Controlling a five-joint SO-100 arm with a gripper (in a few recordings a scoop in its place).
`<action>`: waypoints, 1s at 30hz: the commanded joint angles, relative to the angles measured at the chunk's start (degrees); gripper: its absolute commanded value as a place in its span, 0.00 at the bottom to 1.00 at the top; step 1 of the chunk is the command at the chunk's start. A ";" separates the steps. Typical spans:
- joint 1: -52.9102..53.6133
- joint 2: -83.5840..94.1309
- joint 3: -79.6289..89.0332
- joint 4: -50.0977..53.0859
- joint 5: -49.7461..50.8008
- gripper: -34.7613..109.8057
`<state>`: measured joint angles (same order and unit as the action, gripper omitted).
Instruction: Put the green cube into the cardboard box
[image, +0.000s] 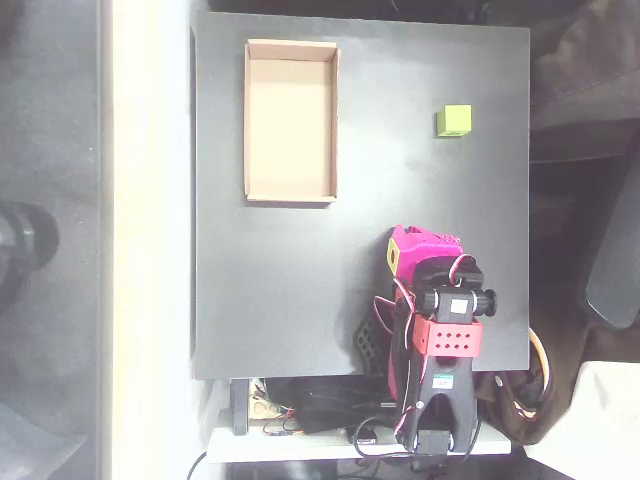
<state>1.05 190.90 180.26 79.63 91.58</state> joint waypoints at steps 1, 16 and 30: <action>0.26 0.44 0.53 1.41 0.53 0.28; 0.26 0.44 0.53 1.41 0.53 0.28; 0.26 0.09 -0.26 1.41 0.18 0.28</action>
<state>1.05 190.81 180.26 79.63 91.49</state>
